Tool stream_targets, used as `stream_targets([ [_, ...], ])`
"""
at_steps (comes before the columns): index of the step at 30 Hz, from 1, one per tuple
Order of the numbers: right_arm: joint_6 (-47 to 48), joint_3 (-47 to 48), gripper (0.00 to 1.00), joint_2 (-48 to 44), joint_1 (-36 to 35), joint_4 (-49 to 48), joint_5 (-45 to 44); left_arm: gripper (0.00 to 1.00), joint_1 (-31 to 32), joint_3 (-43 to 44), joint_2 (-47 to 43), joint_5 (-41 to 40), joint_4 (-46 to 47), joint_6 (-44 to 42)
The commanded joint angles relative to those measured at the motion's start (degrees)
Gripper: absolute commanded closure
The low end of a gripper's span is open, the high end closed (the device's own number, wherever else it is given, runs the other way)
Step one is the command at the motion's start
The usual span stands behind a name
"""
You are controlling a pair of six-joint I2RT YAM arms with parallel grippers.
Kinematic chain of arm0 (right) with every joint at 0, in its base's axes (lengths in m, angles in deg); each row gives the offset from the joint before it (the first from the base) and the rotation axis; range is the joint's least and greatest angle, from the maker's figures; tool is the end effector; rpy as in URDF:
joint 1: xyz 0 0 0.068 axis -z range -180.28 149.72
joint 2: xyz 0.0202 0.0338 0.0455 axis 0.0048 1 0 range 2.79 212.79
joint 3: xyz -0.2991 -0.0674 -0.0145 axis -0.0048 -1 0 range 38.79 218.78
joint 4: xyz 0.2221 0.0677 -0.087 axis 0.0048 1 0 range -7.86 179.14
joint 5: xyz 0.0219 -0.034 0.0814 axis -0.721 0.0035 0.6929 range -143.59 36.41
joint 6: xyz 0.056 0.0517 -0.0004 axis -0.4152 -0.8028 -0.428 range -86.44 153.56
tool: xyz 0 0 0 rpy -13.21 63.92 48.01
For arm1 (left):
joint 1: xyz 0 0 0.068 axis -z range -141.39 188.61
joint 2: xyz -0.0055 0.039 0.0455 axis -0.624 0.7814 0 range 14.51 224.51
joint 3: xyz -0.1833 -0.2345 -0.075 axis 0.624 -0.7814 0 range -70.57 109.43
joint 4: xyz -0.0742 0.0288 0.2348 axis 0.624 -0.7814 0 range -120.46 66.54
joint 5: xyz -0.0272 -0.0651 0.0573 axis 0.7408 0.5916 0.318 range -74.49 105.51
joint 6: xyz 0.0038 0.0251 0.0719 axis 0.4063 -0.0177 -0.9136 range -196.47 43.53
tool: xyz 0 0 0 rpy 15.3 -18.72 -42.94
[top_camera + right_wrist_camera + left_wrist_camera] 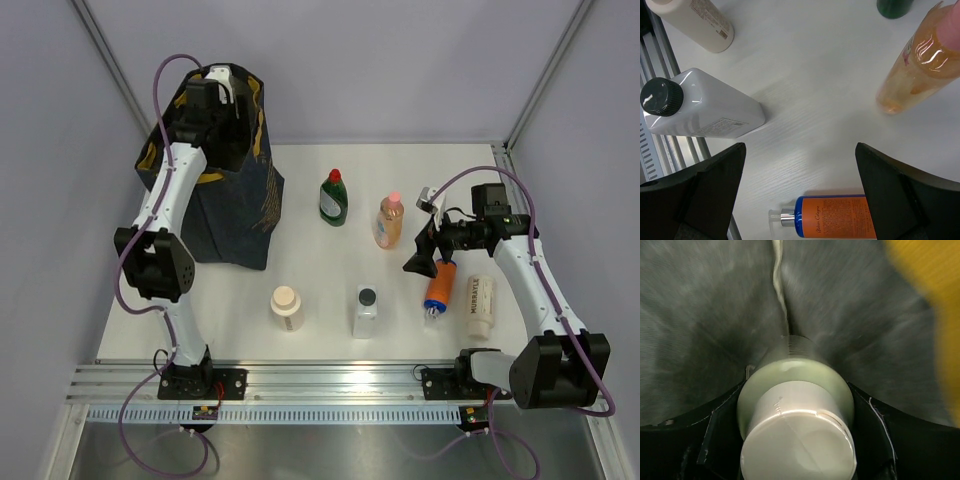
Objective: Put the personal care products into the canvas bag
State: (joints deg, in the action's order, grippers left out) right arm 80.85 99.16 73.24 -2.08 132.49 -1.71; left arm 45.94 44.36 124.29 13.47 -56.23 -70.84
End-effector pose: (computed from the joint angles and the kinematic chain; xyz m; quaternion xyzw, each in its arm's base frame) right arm 0.2120 0.0574 0.3151 -0.4628 0.7445 0.3014 0.3751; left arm 0.4646 -0.0575 0.4111 0.0035 0.8553 -0.0433 0.5163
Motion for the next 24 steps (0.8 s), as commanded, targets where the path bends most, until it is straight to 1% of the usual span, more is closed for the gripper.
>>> stream_targets([
  [1, 1.6, -0.7, 0.01, -0.8, -0.3, -1.4, -0.1, 1.0, -0.3, 0.5, -1.1, -1.4, 10.5, -2.2],
  [7, 1.6, -1.1, 0.0, -0.6, -0.3, -1.5, -0.1, 1.0, -0.3, -3.9, 0.4, -0.2, 11.3, -2.2],
  [10, 1.6, -0.9, 0.0, -0.3, -0.3, -1.2, -0.1, 0.94, -0.4, -7.1, 0.8, -0.2, 12.6, -1.7],
  [13, 1.5, -0.6, 0.0, -0.1, -0.3, -1.0, -0.1, 0.82, -0.3, -10.8, 0.3, -0.8, 14.5, -1.2],
  [14, 1.3, -0.5, 0.0, -0.1, -0.3, -1.1, -0.2, 0.75, -0.4, -11.6, 0.2, -0.9, 15.3, -1.0],
  [15, 1.2, -0.4, 0.0, -0.1, -0.3, -1.1, -0.2, 0.64, -0.4, -12.2, 0.1, -1.0, 15.5, -0.9],
  [17, 0.5, 0.1, 0.01, 0.3, -0.3, -1.4, -0.2, 0.54, -0.4, -13.3, 0.3, -1.4, 15.9, -0.4],
  [18, 0.3, 0.3, 0.01, 0.5, -0.3, -1.4, -0.2, 0.46, -0.4, -13.3, 0.6, -1.6, 15.9, -0.1],
  [21, -0.8, 1.6, 0.0, 1.2, -0.3, -1.3, -0.2, 0.35, -0.5, -12.5, 0.9, -2.1, 16.0, 1.2],
  [22, -1.0, 2.2, 0.01, 1.4, -0.3, -1.3, -0.2, 0.29, -0.6, -12.0, 0.8, -2.2, 16.0, 1.5],
  [24, -2.1, 2.8, 0.0, 2.1, -0.3, -1.7, -0.2, 0.25, -0.7, -10.4, 0.9, -2.2, 15.6, 2.1],
])
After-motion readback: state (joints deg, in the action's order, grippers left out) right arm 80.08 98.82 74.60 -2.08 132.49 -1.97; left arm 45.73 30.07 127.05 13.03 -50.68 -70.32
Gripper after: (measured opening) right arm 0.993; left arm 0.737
